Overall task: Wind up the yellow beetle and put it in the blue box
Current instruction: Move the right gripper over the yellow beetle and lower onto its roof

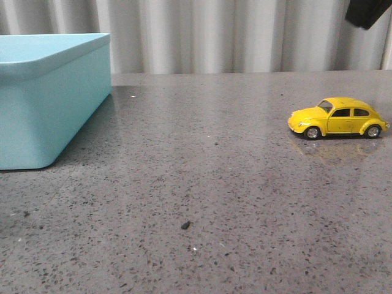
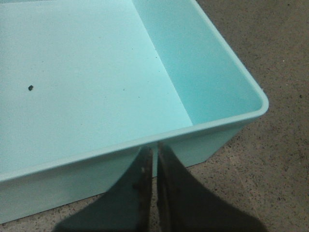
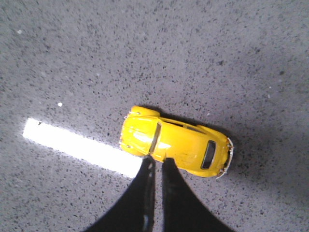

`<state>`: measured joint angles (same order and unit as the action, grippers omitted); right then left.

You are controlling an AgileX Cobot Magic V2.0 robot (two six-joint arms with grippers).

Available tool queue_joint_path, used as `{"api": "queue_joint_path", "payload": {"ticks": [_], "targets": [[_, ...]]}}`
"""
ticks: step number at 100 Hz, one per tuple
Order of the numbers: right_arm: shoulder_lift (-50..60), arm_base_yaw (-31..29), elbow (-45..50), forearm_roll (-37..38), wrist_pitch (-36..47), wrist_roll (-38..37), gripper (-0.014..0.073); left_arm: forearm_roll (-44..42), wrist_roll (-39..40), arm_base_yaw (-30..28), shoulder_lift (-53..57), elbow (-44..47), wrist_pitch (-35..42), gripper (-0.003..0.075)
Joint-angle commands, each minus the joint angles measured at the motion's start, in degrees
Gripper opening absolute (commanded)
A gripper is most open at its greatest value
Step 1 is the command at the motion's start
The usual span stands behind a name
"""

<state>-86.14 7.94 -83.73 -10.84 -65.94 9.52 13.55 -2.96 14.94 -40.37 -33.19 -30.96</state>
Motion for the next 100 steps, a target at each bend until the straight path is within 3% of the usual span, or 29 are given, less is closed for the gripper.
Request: {"api": "queue_joint_path", "payload": {"ticks": [1,100], "targets": [[-0.4,0.8,-2.1,1.0,-0.2,0.0,-0.0041,1.0,0.1,0.4,-0.3,-2.1,3.3,-0.0021],[-8.7,1.4,-1.7,1.2,0.1,0.0,-0.0041,0.5,-2.6,0.4,-0.3,-2.1,2.9,-0.0021]]}}
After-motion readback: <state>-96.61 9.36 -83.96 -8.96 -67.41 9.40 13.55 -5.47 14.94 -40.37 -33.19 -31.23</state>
